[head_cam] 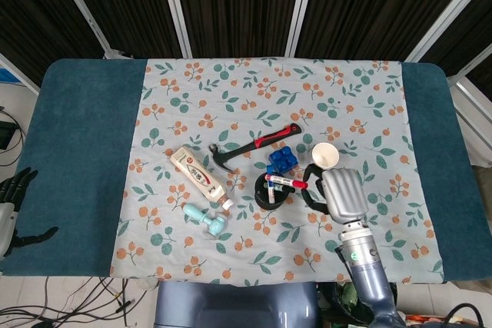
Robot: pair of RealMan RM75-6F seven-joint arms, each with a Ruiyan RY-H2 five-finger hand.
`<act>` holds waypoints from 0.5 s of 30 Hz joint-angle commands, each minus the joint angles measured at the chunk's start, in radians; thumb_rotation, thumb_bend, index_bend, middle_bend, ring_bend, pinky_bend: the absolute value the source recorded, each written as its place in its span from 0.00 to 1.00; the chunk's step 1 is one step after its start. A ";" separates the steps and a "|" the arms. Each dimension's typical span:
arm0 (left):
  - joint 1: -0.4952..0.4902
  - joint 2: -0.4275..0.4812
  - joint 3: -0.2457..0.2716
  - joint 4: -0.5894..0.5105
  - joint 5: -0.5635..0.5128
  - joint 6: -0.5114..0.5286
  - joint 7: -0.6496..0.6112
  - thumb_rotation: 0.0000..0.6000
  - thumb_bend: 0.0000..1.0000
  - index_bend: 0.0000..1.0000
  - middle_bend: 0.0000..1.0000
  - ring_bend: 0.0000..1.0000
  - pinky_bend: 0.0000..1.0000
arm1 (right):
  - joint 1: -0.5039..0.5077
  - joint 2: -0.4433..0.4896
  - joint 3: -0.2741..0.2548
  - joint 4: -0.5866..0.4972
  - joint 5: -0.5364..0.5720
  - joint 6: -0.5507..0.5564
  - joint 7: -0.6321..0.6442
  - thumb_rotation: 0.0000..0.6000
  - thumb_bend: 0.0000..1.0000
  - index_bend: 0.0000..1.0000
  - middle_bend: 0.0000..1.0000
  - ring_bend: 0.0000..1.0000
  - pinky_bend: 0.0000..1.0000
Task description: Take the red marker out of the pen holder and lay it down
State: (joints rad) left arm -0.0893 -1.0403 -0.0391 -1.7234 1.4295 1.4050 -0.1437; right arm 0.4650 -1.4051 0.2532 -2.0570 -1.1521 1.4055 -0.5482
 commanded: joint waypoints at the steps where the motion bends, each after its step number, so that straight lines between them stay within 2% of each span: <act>1: 0.001 -0.001 0.001 0.001 0.005 0.004 0.004 1.00 0.00 0.00 0.00 0.00 0.00 | -0.059 0.140 0.052 -0.072 -0.003 0.046 0.078 1.00 0.45 0.64 1.00 1.00 0.95; 4: 0.001 -0.004 0.001 0.001 0.007 0.007 0.007 1.00 0.00 0.00 0.00 0.00 0.00 | -0.086 0.194 0.039 -0.059 0.010 0.031 0.130 1.00 0.45 0.64 1.00 1.00 0.95; 7: 0.001 -0.004 0.002 -0.001 0.010 0.008 0.012 1.00 0.00 0.00 0.00 0.00 0.00 | -0.106 0.209 0.009 -0.025 0.015 0.013 0.169 1.00 0.45 0.64 1.00 1.00 0.95; 11: 0.000 -0.007 0.003 -0.004 0.013 0.009 0.020 1.00 0.00 0.00 0.00 0.00 0.00 | -0.116 0.178 -0.024 0.028 0.034 -0.009 0.196 1.00 0.45 0.65 1.00 1.00 0.95; 15: 0.000 -0.008 0.002 -0.004 0.009 0.009 0.021 1.00 0.00 0.00 0.00 0.00 0.00 | -0.111 0.121 -0.035 0.074 0.073 -0.025 0.203 1.00 0.45 0.65 1.00 1.00 0.95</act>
State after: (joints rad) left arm -0.0891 -1.0481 -0.0373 -1.7278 1.4391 1.4138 -0.1227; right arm 0.3539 -1.2629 0.2261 -1.9985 -1.0976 1.3909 -0.3511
